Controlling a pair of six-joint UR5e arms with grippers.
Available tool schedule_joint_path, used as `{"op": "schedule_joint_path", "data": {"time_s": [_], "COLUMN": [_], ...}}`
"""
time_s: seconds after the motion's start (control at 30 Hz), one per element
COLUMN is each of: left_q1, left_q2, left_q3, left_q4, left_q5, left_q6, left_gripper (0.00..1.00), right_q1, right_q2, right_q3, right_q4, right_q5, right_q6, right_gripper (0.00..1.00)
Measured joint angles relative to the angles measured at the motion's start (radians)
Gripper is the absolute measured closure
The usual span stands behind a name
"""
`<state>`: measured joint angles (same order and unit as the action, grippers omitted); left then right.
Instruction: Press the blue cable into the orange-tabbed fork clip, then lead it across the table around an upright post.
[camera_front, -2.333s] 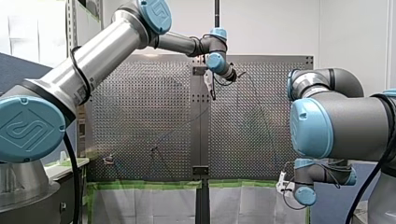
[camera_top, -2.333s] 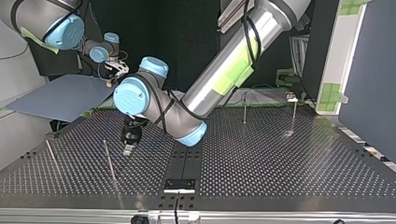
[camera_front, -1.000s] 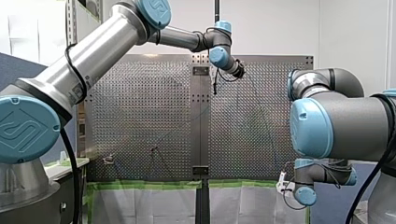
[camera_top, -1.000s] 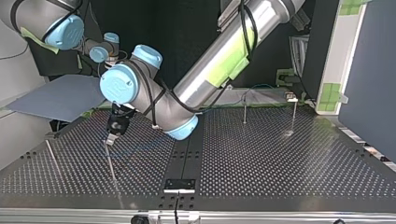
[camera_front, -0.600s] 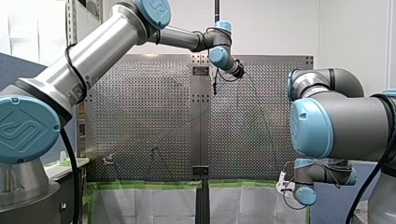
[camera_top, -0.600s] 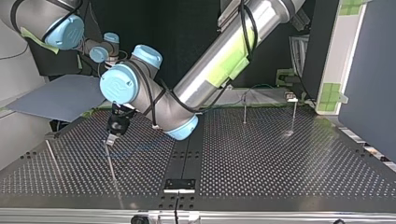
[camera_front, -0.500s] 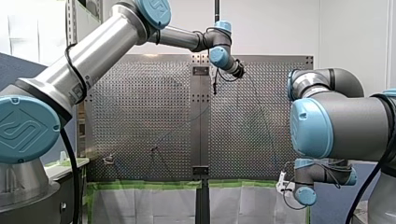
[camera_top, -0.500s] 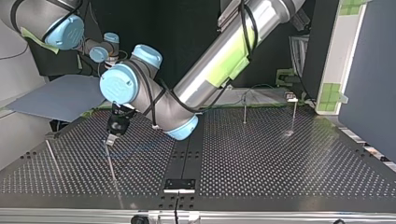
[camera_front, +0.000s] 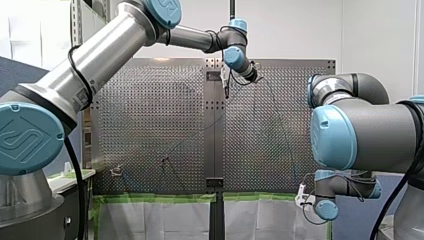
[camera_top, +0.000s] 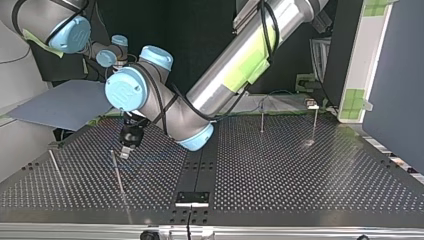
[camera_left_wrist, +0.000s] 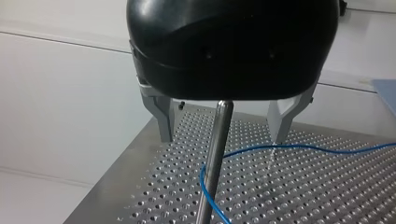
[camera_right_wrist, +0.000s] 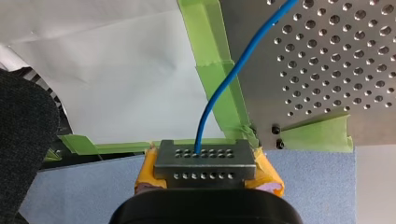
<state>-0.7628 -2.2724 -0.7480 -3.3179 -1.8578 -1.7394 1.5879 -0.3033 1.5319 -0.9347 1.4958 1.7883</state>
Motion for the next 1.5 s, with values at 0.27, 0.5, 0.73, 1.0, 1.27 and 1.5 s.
{"op": "schedule_joint_path", "data": {"time_s": [0.27,0.5,0.73,1.0,1.27,1.5], "left_q1": [0.000,-0.003,-0.004,-0.006,-0.007,-0.010], "left_q2": [0.001,0.001,0.002,0.002,0.002,0.006], "left_q3": [0.000,0.000,0.000,0.000,0.000,-0.006], "left_q4": [-0.024,-0.029,-0.029,-0.031,-0.031,-0.039], "left_q5": [-0.041,-0.077,-0.079,-0.078,-0.078,-0.081], "left_q6": [-0.001,-0.004,-0.005,-0.005,-0.005,-0.005], "left_gripper": [0.02,0.02,0.02,0.02,0.02,0.02], "right_q1": [0.001,0.002,0.002,0.003,0.004,0.004], "right_q2": [0.000,0.000,0.000,0.000,0.000,0.000], "right_q3": [0.000,0.000,0.000,0.000,0.000,0.000], "right_q4": [0.000,0.001,0.002,0.002,0.002,0.002], "right_q5": [0.000,0.000,0.000,-0.001,-0.004,-0.006], "right_q6": [-0.001,-0.001,-0.001,-0.001,-0.001,-0.001], "right_gripper": [1.00,1.00,1.00,1.00,1.00,1.00]}}
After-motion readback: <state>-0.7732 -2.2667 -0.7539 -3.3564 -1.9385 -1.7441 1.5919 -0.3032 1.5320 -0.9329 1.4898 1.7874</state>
